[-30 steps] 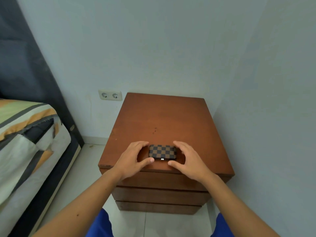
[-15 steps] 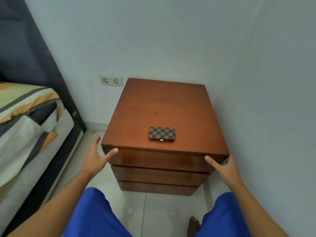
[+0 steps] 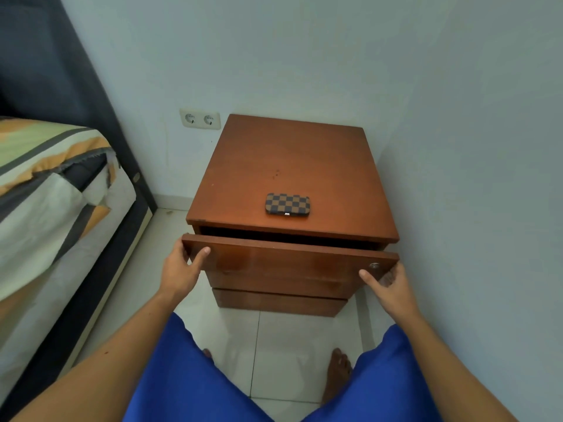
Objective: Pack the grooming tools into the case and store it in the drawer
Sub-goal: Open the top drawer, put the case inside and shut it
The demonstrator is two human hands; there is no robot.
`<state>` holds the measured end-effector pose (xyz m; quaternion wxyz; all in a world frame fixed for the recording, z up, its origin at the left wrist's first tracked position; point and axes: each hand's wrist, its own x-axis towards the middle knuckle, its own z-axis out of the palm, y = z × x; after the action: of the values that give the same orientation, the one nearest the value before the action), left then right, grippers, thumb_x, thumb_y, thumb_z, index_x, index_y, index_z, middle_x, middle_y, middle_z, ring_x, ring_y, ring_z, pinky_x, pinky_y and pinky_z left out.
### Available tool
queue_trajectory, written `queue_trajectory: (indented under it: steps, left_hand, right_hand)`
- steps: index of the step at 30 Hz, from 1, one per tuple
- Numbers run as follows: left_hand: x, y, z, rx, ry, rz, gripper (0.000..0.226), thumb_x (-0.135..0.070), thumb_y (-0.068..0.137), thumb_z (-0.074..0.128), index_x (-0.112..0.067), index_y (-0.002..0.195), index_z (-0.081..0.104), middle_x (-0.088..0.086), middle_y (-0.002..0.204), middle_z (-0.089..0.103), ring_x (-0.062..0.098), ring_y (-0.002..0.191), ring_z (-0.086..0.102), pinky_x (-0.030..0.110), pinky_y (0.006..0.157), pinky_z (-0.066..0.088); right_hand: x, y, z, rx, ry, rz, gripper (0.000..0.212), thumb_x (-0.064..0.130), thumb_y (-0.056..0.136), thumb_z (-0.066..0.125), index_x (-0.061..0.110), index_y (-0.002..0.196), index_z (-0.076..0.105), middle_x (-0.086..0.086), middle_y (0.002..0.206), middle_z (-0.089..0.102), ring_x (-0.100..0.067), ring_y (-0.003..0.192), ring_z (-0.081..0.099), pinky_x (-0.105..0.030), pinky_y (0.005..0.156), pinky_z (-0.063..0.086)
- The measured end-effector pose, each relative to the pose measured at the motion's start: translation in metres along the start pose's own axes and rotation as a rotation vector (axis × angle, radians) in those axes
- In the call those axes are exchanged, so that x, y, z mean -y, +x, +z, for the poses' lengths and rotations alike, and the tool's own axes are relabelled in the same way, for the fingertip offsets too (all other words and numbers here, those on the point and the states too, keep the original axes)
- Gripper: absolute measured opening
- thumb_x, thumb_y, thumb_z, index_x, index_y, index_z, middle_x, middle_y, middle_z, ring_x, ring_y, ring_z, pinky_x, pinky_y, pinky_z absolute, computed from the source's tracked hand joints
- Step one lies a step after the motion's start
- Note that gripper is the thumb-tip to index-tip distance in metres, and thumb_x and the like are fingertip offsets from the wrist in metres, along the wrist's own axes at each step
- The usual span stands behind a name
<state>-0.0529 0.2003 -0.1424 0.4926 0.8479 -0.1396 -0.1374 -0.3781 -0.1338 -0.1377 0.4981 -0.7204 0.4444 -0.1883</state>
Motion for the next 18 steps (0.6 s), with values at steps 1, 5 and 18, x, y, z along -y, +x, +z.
queue_trajectory:
  steps: [1, 5, 18]
  left_hand:
    - [0.001, -0.005, -0.001, -0.008, 0.013, -0.003, 0.06, -0.043, 0.101, 0.067, -0.016, 0.152, 0.047, 0.006, 0.143, 0.064, 0.03, 0.132, 0.061, 0.046, 0.11, 0.053]
    - [0.005, -0.027, -0.006, -0.014, 0.012, -0.022, 0.067, -0.046, 0.1, 0.069, -0.016, 0.155, 0.044, 0.007, 0.147, 0.061, 0.031, 0.136, 0.058, 0.046, 0.112, 0.051]
    - [0.01, -0.111, -0.025, -0.054, 0.051, 0.002, 0.058, -0.034, 0.104, 0.066, -0.007, 0.151, 0.046, 0.014, 0.145, 0.061, 0.033, 0.132, 0.059, 0.036, 0.104, 0.048]
  right_hand:
    - [0.0, -0.005, -0.001, 0.011, -0.008, 0.0, 0.111, 0.076, 0.066, 0.084, 0.029, 0.154, 0.038, 0.003, 0.157, 0.051, -0.021, 0.147, 0.046, -0.051, 0.122, 0.039]
    - [0.0, -0.024, -0.007, 0.038, -0.04, 0.011, 0.102, 0.063, 0.072, 0.086, 0.025, 0.154, 0.039, -0.001, 0.154, 0.053, -0.024, 0.145, 0.048, -0.046, 0.12, 0.041]
    - [-0.013, -0.091, -0.03, 0.102, -0.092, 0.037, 0.103, 0.063, 0.063, 0.087, 0.02, 0.149, 0.048, 0.002, 0.14, 0.062, -0.018, 0.128, 0.058, -0.037, 0.106, 0.05]
